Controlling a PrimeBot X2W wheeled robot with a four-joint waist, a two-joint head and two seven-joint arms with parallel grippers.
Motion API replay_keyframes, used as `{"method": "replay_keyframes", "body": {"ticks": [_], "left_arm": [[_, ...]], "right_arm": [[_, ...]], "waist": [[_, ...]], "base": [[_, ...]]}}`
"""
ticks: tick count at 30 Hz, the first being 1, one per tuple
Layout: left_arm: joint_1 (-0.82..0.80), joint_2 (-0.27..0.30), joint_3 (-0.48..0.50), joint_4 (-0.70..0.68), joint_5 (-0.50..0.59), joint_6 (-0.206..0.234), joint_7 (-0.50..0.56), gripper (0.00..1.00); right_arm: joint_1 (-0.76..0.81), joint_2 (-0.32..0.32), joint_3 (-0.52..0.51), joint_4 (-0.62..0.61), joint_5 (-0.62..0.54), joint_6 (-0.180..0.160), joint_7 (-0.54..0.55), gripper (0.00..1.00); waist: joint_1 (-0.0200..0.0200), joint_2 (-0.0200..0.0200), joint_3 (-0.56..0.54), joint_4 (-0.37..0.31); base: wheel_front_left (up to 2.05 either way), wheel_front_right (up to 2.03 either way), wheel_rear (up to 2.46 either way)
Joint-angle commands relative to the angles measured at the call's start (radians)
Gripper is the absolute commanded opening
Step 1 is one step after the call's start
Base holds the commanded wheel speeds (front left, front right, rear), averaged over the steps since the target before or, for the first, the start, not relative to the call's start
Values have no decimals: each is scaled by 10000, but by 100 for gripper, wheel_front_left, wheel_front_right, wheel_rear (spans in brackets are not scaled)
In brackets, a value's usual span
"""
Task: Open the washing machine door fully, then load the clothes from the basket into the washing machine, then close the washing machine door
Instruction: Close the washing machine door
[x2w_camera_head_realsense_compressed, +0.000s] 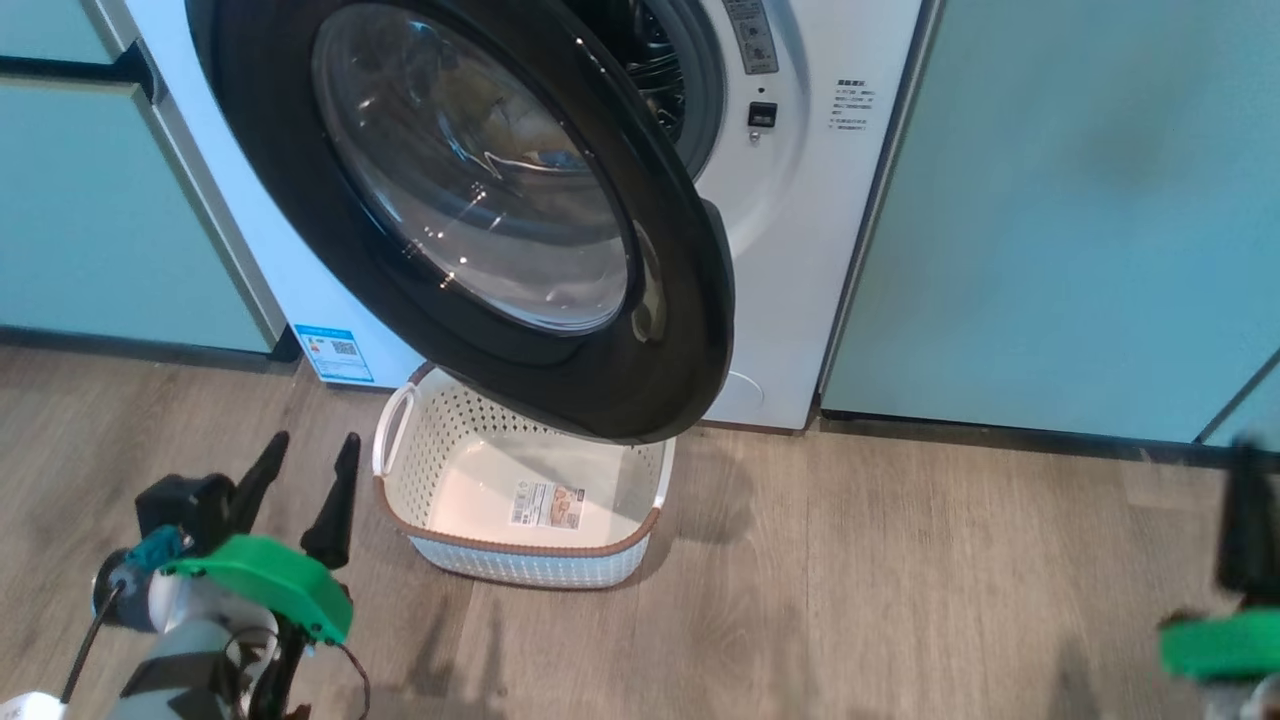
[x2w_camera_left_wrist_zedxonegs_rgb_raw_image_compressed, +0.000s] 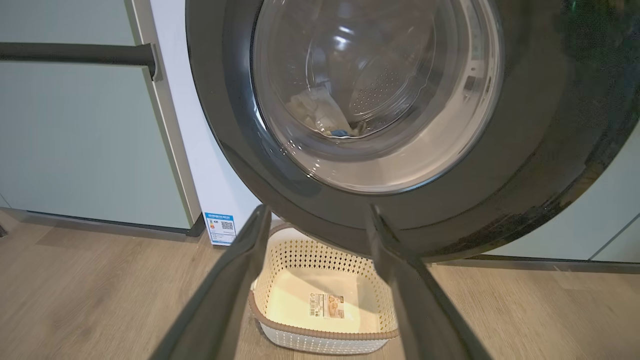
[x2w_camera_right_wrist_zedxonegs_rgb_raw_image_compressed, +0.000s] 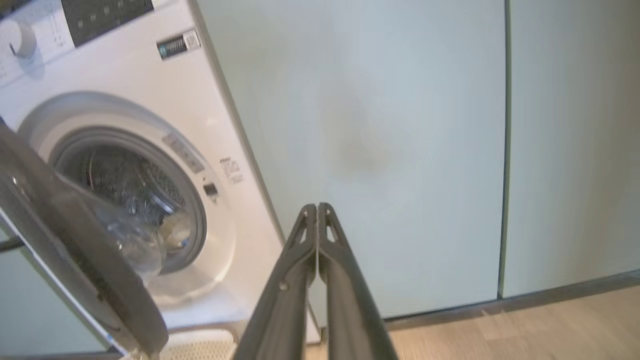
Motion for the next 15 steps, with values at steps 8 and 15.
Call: {"method": "replay_keyframes", "body": {"ticks": [8, 15], "left_arm": [[-588, 153, 135, 71, 233, -8, -91, 100], [-617, 35, -75, 157, 240, -8, -91, 100]], "right_arm": [[-1852, -347, 756, -2482, 52, 2, -67, 0], [-3225, -646, 3581, -3812, -212, 2, -67, 0]], "waist": [[0, 0, 19, 569], [0, 0, -70, 1247]], "base": [[0, 0, 0], [0, 0, 0]]}}
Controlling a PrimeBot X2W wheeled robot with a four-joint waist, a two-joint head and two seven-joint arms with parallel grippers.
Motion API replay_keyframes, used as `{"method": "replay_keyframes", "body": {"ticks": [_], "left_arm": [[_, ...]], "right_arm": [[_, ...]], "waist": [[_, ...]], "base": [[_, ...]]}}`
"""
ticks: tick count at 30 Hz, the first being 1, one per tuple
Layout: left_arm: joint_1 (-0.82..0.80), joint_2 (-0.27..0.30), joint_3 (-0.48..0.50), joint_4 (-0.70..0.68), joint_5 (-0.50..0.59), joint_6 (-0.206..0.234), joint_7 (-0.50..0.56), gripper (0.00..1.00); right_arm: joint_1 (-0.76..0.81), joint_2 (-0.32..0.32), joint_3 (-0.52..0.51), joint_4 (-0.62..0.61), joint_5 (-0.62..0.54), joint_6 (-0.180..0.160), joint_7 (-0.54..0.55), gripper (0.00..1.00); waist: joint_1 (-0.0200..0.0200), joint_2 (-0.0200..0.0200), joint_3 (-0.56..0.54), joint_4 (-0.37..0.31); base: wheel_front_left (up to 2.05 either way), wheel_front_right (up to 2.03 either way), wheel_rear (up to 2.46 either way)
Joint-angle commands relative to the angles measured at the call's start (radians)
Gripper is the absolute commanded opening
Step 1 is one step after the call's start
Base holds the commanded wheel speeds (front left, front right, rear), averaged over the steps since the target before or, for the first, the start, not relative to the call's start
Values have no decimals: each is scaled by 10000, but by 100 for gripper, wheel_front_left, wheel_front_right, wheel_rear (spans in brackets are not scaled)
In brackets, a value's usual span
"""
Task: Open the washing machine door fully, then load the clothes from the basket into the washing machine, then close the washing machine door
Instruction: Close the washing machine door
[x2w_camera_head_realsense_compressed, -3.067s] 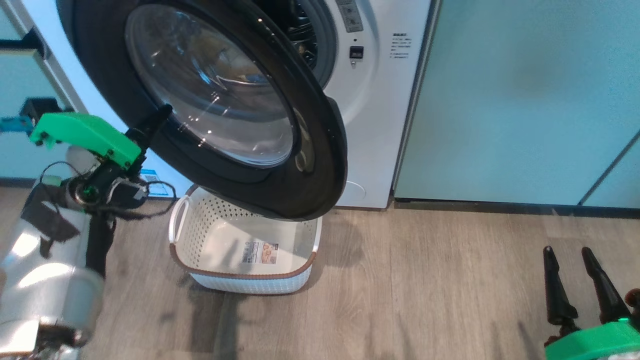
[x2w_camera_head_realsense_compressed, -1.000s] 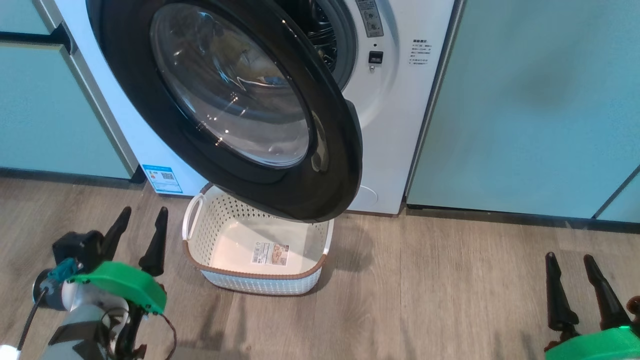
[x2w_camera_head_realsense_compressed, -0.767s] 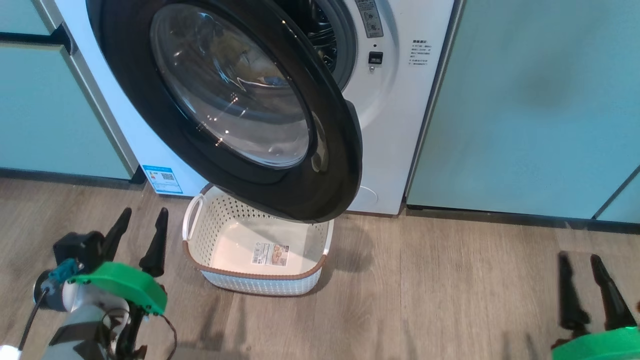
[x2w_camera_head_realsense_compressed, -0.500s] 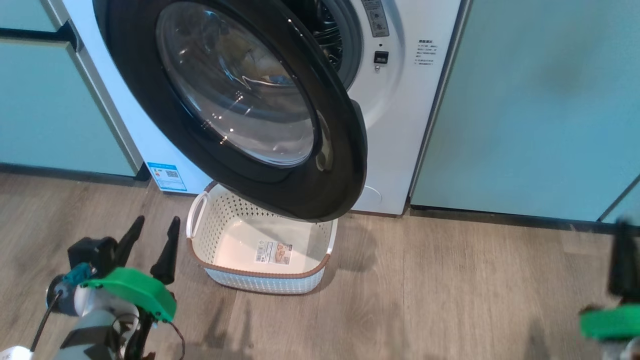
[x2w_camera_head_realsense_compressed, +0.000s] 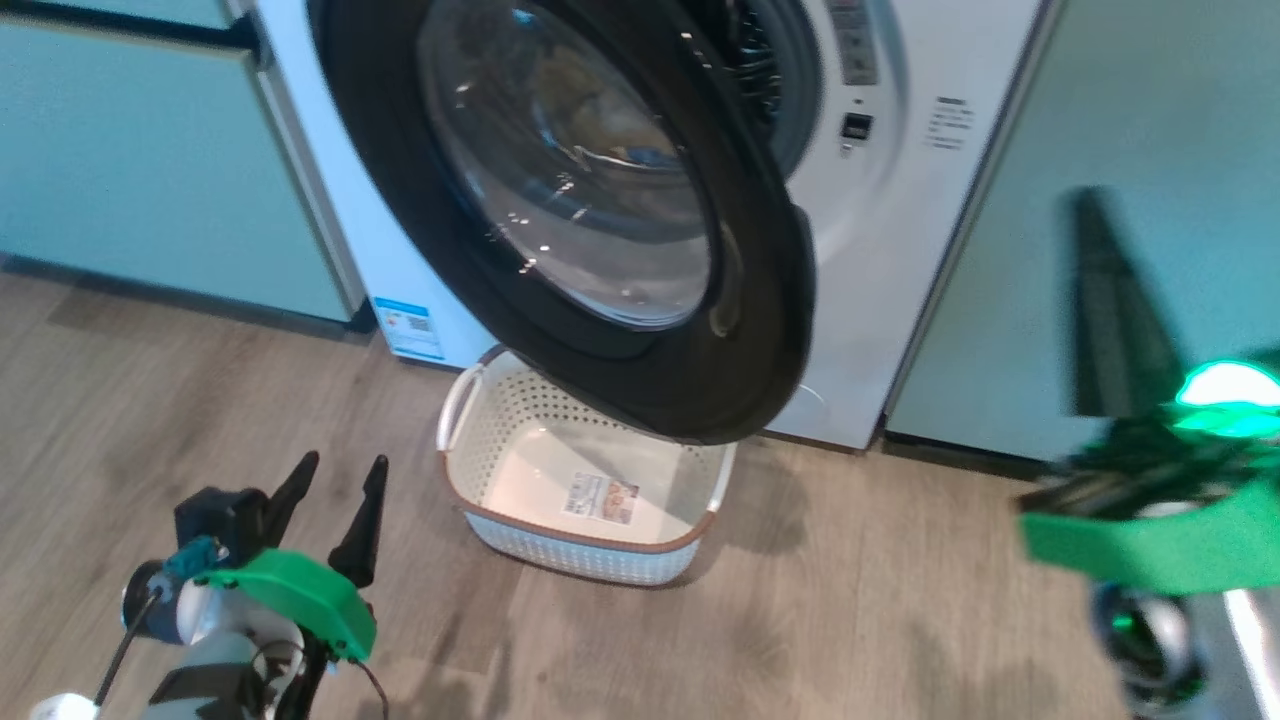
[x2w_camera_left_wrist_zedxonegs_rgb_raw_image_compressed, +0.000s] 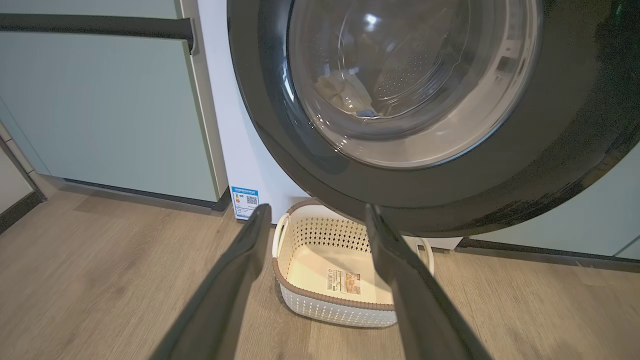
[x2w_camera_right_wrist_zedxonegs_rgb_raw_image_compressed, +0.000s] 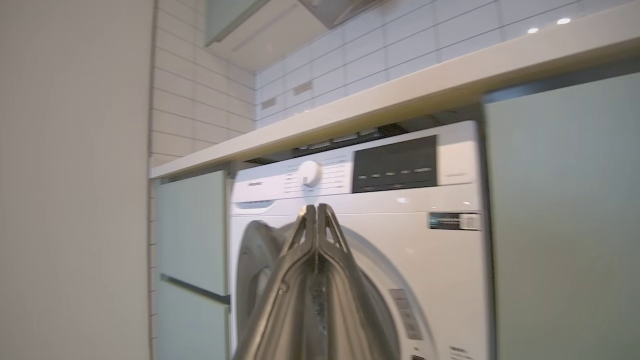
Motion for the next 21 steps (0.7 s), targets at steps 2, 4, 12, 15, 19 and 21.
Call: {"method": "replay_keyframes", "body": {"ticks": [2, 4, 12, 15, 19, 21], "left_arm": [[-621, 174, 294, -239, 68, -8, -91, 100], [-652, 134, 227, -226, 83, -8, -91, 100], [-890, -149, -164, -93, 103, -8, -91, 100], [-1015, -266, -330, -42, 100, -8, -91, 100], [-1154, -364, -480, 28, 95, -8, -91, 100], [-1229, -403, -543, 42, 90, -8, -91, 100]], "right_arm": [[-617, 28, 652, -330, 35, 2, -49, 0], [-882, 111, 1300, -178, 79, 2, -49, 0], [-1320, 542, 3229, 1843, 428, 2, -49, 0], [-1324, 652, 3805, 2831, 592, 2, -49, 0], [-1262, 797, 4221, 3936, 917, 2, -49, 0], [-1258, 845, 4308, 4390, 964, 2, -49, 0]], "waist": [[0, 0, -50, 267], [0, 0, -66, 461], [0, 0, -36, 1325], [0, 0, 1, 1680], [0, 0, 65, 2064], [0, 0, 122, 2216]], "base": [[0, 0, 0], [0, 0, 0], [0, 0, 0], [0, 0, 0], [0, 0, 0], [0, 0, 0]]}}
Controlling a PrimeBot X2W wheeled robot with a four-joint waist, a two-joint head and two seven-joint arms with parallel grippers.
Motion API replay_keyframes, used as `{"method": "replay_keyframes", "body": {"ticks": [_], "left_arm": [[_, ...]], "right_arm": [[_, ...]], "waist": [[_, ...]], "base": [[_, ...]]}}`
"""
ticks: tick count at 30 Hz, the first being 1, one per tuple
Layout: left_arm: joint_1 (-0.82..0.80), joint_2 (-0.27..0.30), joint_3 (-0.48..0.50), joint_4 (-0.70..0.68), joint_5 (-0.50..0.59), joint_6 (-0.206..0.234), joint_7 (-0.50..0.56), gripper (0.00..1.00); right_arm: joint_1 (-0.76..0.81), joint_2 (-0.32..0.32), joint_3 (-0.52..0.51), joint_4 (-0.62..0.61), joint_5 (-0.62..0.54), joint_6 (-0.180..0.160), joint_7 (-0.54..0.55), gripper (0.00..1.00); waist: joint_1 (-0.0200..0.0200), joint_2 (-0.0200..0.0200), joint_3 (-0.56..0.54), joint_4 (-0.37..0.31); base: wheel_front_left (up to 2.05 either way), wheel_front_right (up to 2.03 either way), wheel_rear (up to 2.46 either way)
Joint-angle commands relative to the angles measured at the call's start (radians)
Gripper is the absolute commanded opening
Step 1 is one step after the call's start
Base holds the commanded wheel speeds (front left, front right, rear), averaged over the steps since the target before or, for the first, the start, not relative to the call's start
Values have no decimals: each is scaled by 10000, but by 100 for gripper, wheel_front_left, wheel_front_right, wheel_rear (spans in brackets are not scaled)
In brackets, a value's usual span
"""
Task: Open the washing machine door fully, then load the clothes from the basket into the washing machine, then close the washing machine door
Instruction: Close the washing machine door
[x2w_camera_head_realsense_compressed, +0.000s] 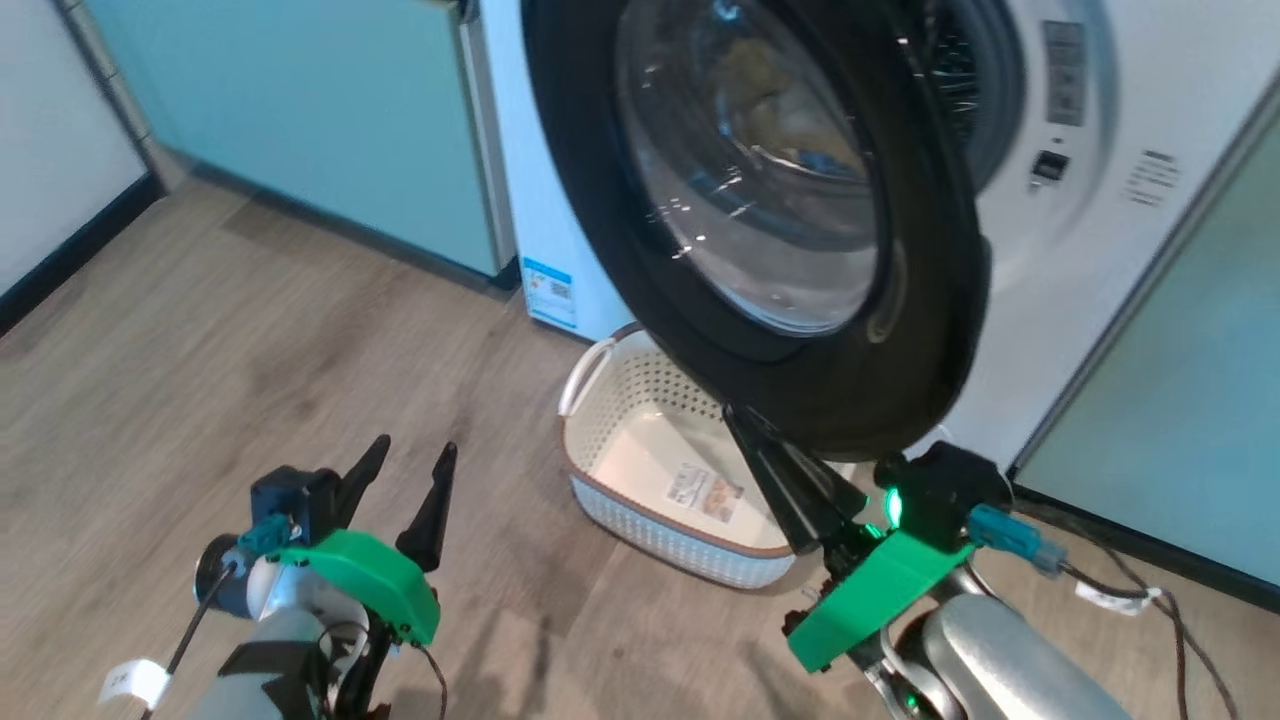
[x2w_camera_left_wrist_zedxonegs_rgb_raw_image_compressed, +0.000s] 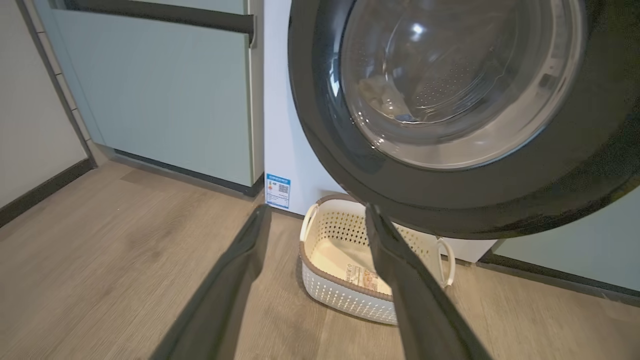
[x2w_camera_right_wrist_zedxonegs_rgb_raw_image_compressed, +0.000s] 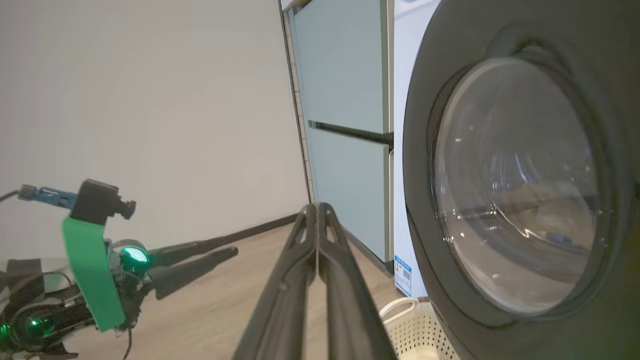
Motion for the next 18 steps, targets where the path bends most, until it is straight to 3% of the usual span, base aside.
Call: {"method": "replay_keyframes", "body": {"ticks": [1, 6, 18], "left_arm": [[-639, 135, 303, -258, 89, -8, -91, 100], [-764, 13, 239, -248, 64, -8, -91, 100], [-1072, -257, 188, -484, 101, -8, -91, 100]], "right_arm": [[-308, 201, 34, 31, 28, 2, -55, 0], [-497, 252, 0, 1003, -147, 2, -55, 0], [-1415, 324, -1204, 2408, -379, 2, -55, 0]], "waist": [[0, 0, 115, 230], [0, 0, 317, 420], [0, 0, 1063, 396]], "base": [[0, 0, 0], [0, 0, 0], [0, 0, 0]]}}
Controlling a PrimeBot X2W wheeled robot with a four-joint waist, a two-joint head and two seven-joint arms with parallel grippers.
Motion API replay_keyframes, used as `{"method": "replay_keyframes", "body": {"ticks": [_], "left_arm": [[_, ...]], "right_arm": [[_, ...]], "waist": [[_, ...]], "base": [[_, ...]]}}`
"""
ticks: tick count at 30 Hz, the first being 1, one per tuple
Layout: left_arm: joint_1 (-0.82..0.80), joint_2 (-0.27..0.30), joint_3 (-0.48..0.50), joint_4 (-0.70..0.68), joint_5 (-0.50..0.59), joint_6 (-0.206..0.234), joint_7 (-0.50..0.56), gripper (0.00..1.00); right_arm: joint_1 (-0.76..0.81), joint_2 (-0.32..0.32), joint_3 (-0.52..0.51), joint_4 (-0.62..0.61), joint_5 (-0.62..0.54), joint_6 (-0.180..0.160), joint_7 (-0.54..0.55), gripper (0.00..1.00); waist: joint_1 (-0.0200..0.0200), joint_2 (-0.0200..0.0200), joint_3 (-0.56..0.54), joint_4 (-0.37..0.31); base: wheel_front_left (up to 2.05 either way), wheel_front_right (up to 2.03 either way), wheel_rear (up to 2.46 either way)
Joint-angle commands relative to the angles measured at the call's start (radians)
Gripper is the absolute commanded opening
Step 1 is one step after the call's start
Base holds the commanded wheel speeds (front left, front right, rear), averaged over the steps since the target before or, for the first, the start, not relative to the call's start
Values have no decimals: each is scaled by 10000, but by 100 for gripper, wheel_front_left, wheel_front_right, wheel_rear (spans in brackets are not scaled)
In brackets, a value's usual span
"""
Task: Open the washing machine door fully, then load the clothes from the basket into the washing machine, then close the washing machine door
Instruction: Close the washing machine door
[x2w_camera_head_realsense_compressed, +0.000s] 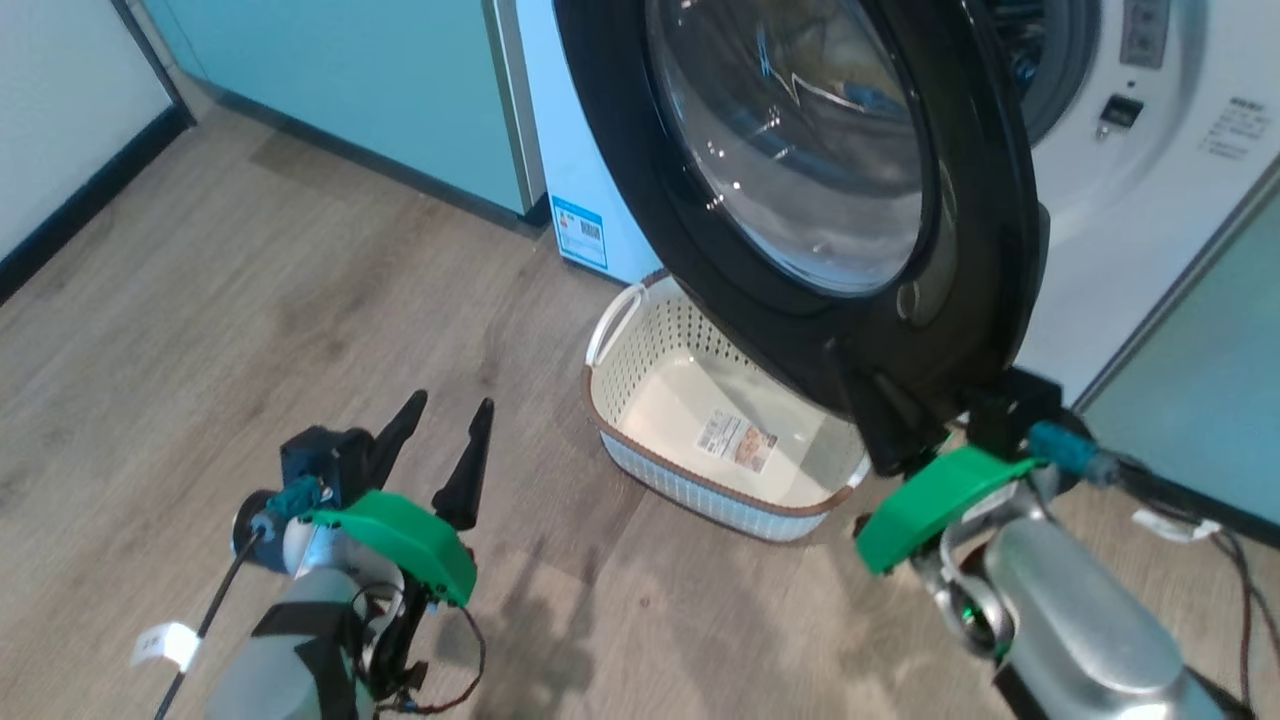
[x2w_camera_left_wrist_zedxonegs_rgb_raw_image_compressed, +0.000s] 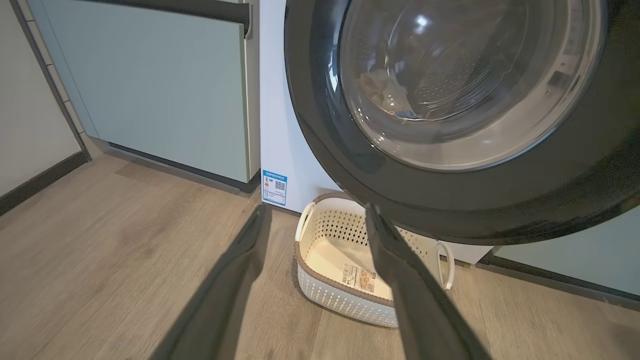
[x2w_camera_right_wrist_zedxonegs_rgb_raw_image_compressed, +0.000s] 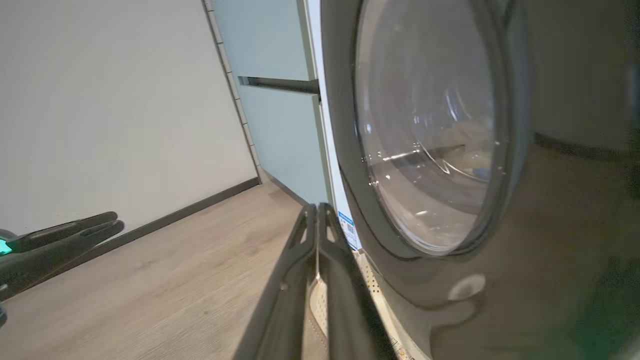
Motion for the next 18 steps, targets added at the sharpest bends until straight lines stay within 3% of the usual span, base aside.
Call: {"method": "replay_keyframes", "body": {"ticks": [1, 13, 18], "left_arm": [[-520, 145, 337, -320, 106, -8, -91, 100], [-821, -114, 460, -527, 229, -8, -91, 100], [-887, -184, 493, -543, 267, -8, -91, 100]], "right_arm": [[-418, 156, -8, -230, -46, 2, -55, 0], [-1520, 171, -770, 550, 34, 2, -55, 0], [-1678, 172, -1275, 607, 590, 2, -55, 0]], "waist": [[-1, 0, 126, -42], [-1, 0, 1006, -391], [-1, 0, 1249, -504]], "base": [[0, 0, 0], [0, 0, 0], [0, 0, 0]]}}
